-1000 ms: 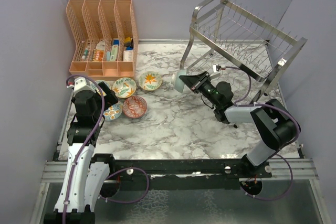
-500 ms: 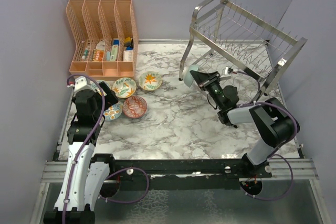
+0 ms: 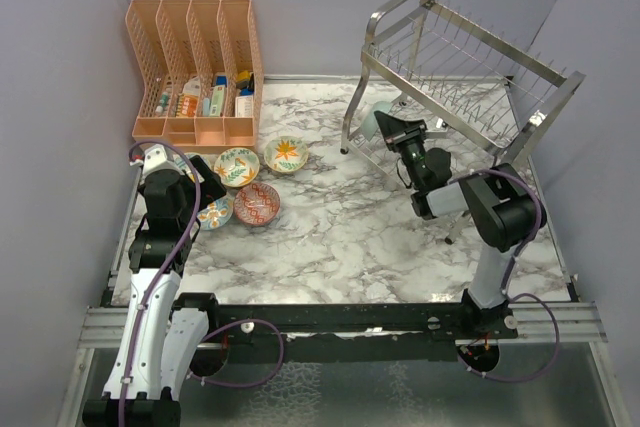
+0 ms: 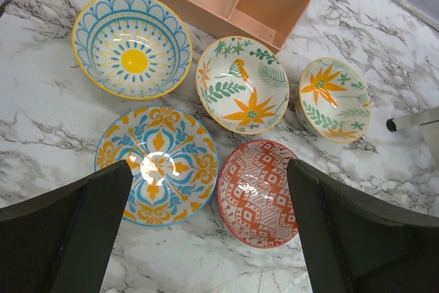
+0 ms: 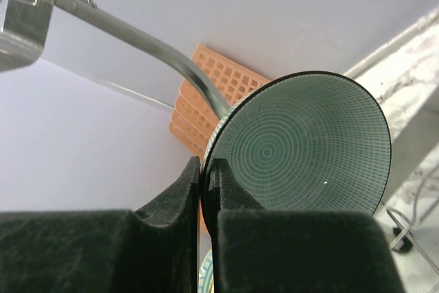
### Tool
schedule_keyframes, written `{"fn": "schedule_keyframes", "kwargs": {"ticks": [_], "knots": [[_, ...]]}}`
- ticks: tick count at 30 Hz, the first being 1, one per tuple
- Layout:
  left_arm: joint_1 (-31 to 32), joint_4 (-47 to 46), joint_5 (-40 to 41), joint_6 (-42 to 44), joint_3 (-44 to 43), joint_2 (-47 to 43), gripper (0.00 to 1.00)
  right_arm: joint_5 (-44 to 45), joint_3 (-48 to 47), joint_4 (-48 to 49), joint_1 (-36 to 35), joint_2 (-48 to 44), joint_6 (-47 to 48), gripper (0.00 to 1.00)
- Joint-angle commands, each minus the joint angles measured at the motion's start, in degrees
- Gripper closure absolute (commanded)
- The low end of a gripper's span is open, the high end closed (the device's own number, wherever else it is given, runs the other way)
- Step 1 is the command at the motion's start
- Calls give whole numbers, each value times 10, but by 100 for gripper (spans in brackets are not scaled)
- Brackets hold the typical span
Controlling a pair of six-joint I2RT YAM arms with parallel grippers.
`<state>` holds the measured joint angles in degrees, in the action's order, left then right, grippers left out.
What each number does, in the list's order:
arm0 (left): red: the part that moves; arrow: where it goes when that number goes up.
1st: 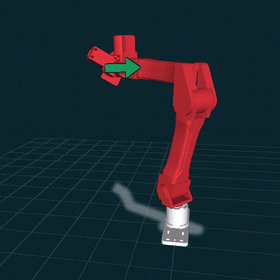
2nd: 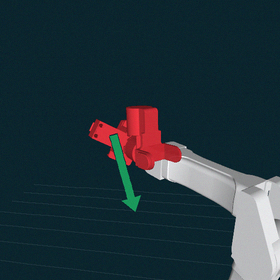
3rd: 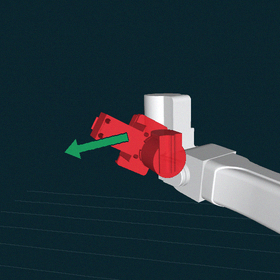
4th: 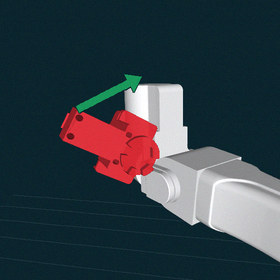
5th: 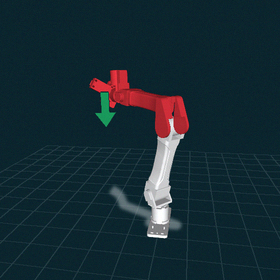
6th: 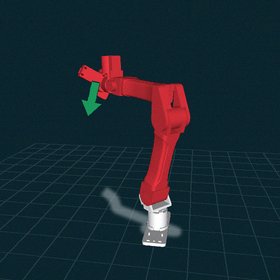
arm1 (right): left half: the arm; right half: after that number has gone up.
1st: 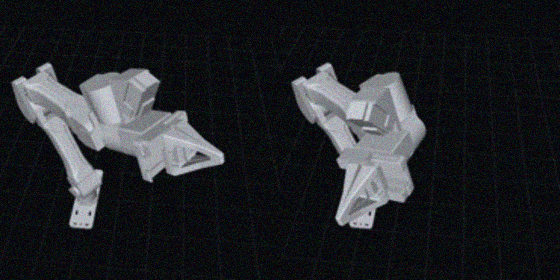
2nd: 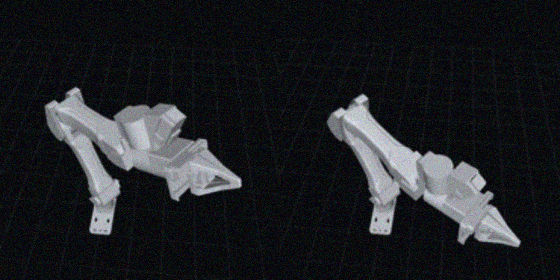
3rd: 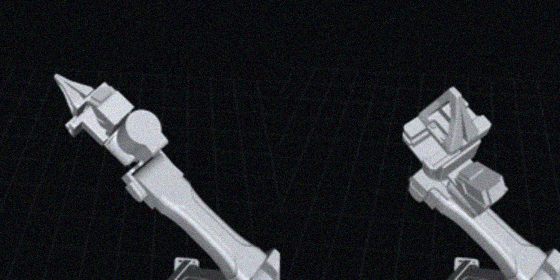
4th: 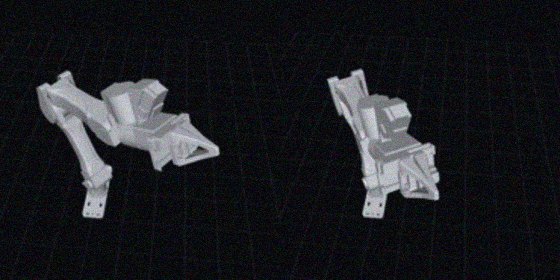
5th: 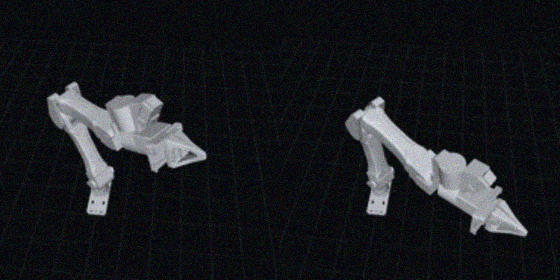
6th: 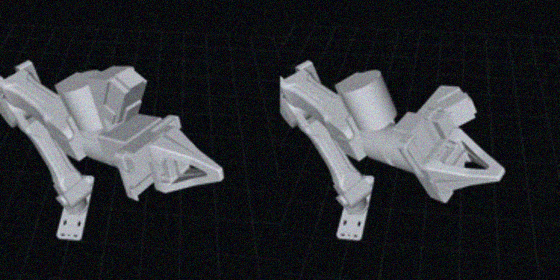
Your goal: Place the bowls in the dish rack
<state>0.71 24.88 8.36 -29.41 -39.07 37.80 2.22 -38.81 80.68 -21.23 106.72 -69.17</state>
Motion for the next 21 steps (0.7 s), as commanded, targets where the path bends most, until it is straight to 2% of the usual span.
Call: {"fn": "schedule_keyframes", "kwargs": {"ticks": [1, 21], "knots": [[-4, -15, -12, 6, -2, -2, 1, 35, -60, 85, 9, 31, 3, 99], [-4, 2, -7, 11, -4, 7, 1, 37, -218, 61, 81, 169, -12, 99]]}}
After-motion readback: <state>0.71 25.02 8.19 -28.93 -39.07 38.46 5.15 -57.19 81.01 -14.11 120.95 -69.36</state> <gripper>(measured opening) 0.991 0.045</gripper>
